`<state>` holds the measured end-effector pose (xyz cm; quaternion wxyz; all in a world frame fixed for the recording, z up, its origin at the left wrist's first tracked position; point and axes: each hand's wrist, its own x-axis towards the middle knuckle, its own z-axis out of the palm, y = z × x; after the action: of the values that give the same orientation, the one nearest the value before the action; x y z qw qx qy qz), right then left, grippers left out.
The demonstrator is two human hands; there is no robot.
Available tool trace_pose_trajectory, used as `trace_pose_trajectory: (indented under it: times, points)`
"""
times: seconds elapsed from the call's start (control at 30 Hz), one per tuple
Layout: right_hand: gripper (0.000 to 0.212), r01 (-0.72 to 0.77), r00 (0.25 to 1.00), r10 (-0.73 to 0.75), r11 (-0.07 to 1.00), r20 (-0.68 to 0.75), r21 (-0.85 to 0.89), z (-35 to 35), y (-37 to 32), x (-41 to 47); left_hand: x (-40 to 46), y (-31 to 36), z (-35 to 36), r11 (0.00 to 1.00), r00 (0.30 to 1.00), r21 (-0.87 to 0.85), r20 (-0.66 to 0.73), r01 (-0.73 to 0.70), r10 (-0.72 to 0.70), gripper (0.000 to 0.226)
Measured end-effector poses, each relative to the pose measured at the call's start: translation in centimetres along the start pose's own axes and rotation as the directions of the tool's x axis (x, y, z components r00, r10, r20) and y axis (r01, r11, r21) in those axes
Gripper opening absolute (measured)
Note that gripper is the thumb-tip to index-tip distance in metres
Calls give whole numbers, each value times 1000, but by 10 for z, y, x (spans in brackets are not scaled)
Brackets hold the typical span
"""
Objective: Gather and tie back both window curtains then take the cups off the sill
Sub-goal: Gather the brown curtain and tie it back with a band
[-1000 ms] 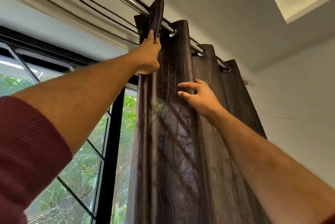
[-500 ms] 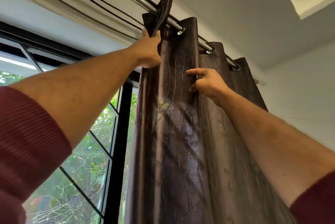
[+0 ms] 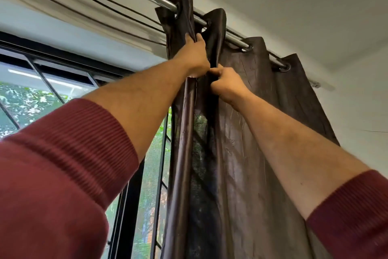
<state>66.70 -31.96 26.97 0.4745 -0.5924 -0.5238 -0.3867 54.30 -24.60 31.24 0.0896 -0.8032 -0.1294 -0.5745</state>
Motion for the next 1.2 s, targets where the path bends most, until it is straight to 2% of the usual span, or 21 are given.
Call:
trace_pose_trajectory:
  times: [0.1,0.2,0.3,0.37,0.4,0.47,0.53,0.6,0.7,0.77,0.8,0.83,0.9,0.93,1.03,1.13,1.2]
  points:
    - [68,-1,1000,1,999,8,44,-5,12,7,6,5,11,997,998,34,-14,67,-66,90]
    - [54,34,999,-34,996,-8,82,-15,30,11,20,5,9,993,983,-7,-141,114,-114,91]
    - [65,78,995,-87,985,50,157,-28,46,7,44,1,-4,990,954,-63,-267,124,-137,89]
    - [61,149,982,-170,964,79,220,-37,61,4,62,-1,-9,993,950,-43,-288,113,-120,81]
    - [54,201,975,-220,942,43,268,-42,72,6,68,-1,-7,993,953,-32,-281,110,-114,78]
    - [34,264,963,-232,913,-138,311,-58,100,12,72,6,1,994,955,14,-280,105,-97,72]
    - [25,221,949,-152,946,-275,239,-79,136,22,71,24,18,992,965,54,-243,118,-101,59]
    - [24,155,958,-110,976,-266,154,-92,164,31,70,43,33,990,979,87,-181,111,-94,50]
    - [25,104,970,-91,993,-226,48,-91,181,35,74,68,49,997,987,-4,-145,75,-75,54]
    - [26,96,965,-90,995,-248,10,-91,182,35,71,89,60,994,985,-63,-149,84,-93,42]
    - [28,85,962,-83,996,-260,-7,-91,181,33,67,99,64,998,978,-15,-194,69,-71,41]
    - [32,72,962,-76,997,-264,-25,-92,179,32,66,106,69,997,965,-9,-252,73,-73,49]
    - [38,39,961,-59,996,-270,-77,-96,175,29,70,111,78,986,949,-134,-289,94,-130,74]
    - [38,26,959,-53,994,-280,-102,-97,173,29,69,111,80,982,943,-149,-296,113,-153,76]
    - [38,-64,959,20,987,-283,-149,-99,174,31,65,110,86,981,950,81,-275,177,-149,45]
    - [34,-187,954,175,982,-242,-28,-103,183,44,59,110,92,957,952,204,-267,208,-150,40]
    - [27,-202,950,205,979,-237,37,-105,197,60,54,113,96,946,947,246,-291,209,-133,40]
